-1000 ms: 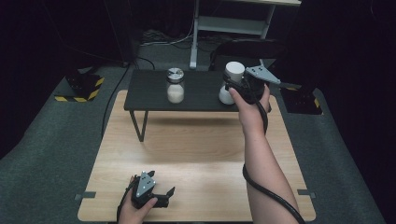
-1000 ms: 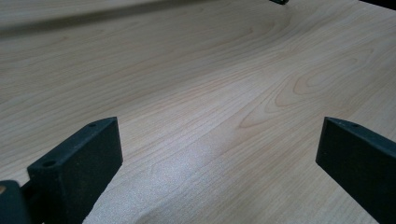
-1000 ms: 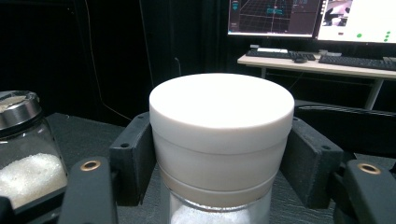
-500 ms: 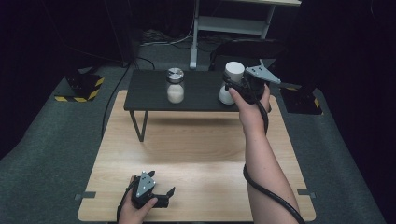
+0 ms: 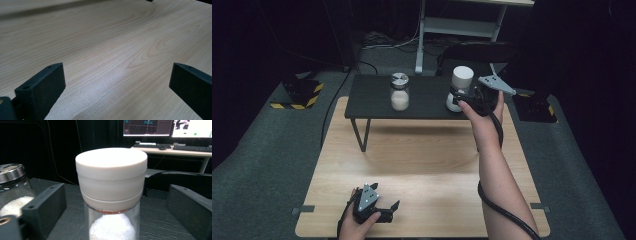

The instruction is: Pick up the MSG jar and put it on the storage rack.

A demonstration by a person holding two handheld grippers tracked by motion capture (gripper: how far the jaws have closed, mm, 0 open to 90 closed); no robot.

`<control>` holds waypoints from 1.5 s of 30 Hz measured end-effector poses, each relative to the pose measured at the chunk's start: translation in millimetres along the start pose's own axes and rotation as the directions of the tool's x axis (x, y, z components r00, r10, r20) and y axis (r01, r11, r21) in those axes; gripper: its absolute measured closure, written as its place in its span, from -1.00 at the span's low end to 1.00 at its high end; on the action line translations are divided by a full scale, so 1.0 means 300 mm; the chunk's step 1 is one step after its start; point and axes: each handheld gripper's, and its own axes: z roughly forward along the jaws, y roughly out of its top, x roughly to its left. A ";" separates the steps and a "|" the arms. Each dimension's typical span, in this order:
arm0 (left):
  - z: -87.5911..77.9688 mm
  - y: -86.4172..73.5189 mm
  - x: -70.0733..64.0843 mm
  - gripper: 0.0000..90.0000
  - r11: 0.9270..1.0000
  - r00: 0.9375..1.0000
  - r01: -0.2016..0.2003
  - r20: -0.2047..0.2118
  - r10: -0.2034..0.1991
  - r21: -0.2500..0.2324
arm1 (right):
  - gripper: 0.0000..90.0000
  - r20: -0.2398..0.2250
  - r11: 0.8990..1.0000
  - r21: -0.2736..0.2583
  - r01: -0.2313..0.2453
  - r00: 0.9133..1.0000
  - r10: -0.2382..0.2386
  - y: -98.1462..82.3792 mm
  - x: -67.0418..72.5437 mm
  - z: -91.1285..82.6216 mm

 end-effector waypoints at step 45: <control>-0.004 -0.002 -0.002 -0.99 1.000 1.000 -0.013 -0.010 0.013 0.000 | -1.00 -0.099 0.994 -0.100 0.038 0.994 -0.048 -0.299 -0.029 -0.332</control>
